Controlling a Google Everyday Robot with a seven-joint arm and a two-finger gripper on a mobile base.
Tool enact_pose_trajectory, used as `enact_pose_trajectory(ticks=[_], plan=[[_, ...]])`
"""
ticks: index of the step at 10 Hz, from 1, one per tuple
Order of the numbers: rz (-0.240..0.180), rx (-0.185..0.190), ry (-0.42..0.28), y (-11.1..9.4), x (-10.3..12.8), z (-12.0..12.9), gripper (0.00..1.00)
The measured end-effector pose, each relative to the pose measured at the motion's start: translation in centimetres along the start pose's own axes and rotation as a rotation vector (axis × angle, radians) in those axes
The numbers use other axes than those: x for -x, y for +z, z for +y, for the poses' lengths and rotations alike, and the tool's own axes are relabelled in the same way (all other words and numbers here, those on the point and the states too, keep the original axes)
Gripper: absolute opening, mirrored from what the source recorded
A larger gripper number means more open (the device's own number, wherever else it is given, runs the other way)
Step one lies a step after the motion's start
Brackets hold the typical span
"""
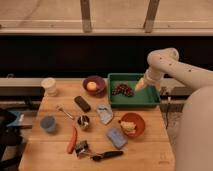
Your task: Place brush in table surface
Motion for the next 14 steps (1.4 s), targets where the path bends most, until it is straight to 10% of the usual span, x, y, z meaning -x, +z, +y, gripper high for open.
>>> enact_pose_trajectory(ticks=[3, 8, 14], plan=[[0.012, 0.007, -0.119, 0.6, -0.3, 2.2, 0.80], [0.037, 0.071, -0.484, 1.4, -1.2, 15.4, 0.80], [0.104, 0.219, -1.026, -1.2, -9.9, 26.3, 0.80]])
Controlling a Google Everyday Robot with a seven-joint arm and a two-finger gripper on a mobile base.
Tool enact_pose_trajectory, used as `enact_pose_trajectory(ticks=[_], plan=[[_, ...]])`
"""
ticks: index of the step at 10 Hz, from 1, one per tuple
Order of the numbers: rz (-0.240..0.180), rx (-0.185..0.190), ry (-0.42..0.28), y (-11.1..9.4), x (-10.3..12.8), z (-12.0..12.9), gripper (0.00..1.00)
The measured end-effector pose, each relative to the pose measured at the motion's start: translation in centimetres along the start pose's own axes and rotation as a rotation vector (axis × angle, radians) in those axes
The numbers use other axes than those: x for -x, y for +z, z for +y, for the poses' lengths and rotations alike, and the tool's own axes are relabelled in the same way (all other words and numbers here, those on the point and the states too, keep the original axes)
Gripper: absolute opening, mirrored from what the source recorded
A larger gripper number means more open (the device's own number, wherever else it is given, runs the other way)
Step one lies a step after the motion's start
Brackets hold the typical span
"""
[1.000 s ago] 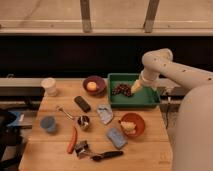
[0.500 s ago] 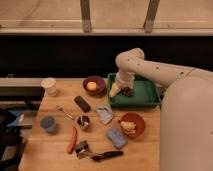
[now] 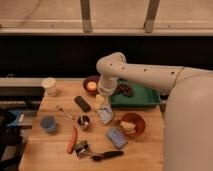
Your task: Place brush in table surface
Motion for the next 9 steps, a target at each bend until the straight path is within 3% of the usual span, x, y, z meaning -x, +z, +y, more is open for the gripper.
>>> enact_pose_trajectory(ticks=[1, 3, 5, 7, 9], plan=[[0.003, 0.011, -0.035, 0.0, 0.1, 0.8, 0.80], [0.006, 0.015, -0.042, 0.1, 0.0, 0.9, 0.80], [0.044, 0.014, -0.063, 1.3, 0.1, 1.7, 0.80], [0.076, 0.012, -0.062, 2.9, -0.6, 4.2, 0.80], [0.099, 0.010, -0.049, 4.5, -1.2, 8.5, 0.80]])
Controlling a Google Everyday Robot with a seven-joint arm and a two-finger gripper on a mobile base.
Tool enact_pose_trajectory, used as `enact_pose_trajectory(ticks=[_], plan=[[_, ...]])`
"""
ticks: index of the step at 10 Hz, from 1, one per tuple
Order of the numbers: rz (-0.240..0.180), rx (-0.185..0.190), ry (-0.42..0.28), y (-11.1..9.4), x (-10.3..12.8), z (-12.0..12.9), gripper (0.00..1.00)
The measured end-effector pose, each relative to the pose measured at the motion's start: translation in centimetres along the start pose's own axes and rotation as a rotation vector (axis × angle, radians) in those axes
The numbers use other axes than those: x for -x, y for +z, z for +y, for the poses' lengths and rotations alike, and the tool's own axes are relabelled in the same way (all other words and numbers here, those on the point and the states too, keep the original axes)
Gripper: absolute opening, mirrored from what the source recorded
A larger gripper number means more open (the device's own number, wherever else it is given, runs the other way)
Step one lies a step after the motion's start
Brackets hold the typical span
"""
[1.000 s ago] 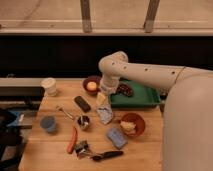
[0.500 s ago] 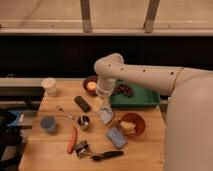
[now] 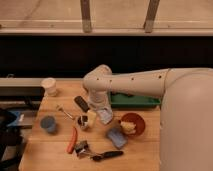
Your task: Place brush in table surface
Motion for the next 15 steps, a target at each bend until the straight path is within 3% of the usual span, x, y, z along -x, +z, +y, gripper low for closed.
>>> enact_pose_trajectory(ticks=[4, 7, 11, 15], plan=[[0.009, 0.015, 0.082, 2.9, -2.4, 6.1, 0.80], [-0.005, 0.060, 0.140, 4.6, -3.9, 8.0, 0.80], [0.001, 0.128, 0.152, 6.6, -4.3, 11.0, 0.80], [0.014, 0.182, 0.160, 8.4, -4.3, 12.4, 0.80]])
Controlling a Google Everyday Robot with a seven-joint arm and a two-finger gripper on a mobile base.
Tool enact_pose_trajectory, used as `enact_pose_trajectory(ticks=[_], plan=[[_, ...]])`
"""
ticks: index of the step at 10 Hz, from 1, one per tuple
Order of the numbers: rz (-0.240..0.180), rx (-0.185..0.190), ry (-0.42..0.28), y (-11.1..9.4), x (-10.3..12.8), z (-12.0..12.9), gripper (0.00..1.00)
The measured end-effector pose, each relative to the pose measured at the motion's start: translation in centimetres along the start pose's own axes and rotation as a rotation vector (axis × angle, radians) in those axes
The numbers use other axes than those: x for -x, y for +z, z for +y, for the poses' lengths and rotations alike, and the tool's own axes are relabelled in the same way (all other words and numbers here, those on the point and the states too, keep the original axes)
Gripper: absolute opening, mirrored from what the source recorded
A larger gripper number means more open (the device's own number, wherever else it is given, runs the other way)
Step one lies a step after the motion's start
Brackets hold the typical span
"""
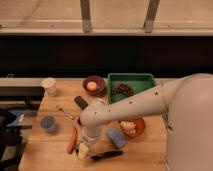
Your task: Place brush in table surface
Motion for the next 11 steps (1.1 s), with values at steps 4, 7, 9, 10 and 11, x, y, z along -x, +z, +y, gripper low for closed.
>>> enact_pose_trajectory(ticks=[4, 7, 9, 10, 11], plan=[[0.060, 0.029, 0.028, 2.9, 0.9, 0.4, 0.76], [0.059, 0.022, 0.023, 2.3, 0.8, 0.0, 0.48], [0.057, 0.025, 0.023, 2.2, 0.8, 0.1, 0.28], [0.059, 0.025, 0.023, 2.2, 0.8, 0.2, 0.17], [0.063, 0.019, 0.035, 2.3, 0.8, 0.0, 0.08]])
